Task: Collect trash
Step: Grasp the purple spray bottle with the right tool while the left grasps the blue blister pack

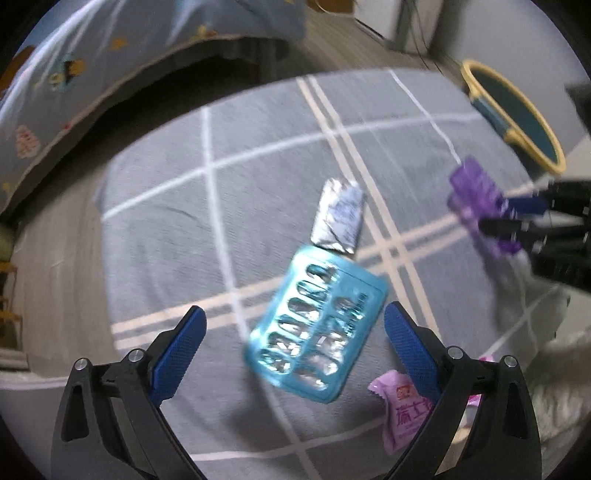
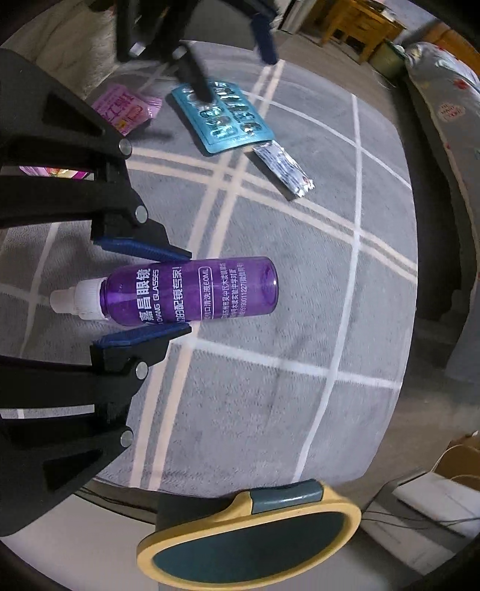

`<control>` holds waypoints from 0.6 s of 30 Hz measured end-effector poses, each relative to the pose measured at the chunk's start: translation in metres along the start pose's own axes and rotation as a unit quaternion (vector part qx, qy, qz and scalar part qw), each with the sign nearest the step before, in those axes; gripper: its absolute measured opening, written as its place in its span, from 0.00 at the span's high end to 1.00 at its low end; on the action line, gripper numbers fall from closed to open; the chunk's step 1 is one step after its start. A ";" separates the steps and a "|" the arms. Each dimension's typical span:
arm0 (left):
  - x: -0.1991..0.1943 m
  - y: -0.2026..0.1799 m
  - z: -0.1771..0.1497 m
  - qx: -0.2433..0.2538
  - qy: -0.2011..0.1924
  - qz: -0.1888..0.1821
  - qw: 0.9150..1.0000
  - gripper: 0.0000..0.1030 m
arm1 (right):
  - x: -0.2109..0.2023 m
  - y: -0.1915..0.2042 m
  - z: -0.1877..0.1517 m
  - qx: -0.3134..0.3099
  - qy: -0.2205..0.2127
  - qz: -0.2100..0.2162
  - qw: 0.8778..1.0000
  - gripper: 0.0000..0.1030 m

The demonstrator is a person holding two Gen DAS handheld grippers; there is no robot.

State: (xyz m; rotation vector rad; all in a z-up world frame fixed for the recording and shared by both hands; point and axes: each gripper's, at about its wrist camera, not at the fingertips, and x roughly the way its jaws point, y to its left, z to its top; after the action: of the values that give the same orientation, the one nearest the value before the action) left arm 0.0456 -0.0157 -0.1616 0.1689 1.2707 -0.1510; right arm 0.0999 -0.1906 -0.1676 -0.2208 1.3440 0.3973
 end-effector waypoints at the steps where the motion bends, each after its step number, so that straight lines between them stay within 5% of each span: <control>1: 0.005 -0.004 0.000 0.009 0.007 -0.004 1.000 0.06 | -0.003 0.004 -0.004 0.001 0.000 0.000 1.000 0.68; 11: 0.034 -0.011 -0.005 0.034 0.048 0.001 0.998 0.07 | -0.003 0.005 -0.004 0.004 0.006 0.008 1.000 0.68; 18: 0.031 -0.001 0.001 0.016 0.047 -0.027 0.998 0.31 | -0.007 -0.001 -0.002 0.007 0.000 0.014 1.000 0.68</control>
State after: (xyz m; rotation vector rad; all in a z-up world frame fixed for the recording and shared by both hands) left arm 0.0555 -0.0171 -0.1909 0.1704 1.3671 -0.2108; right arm 0.0974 -0.1933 -0.1609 -0.1918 1.3513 0.4114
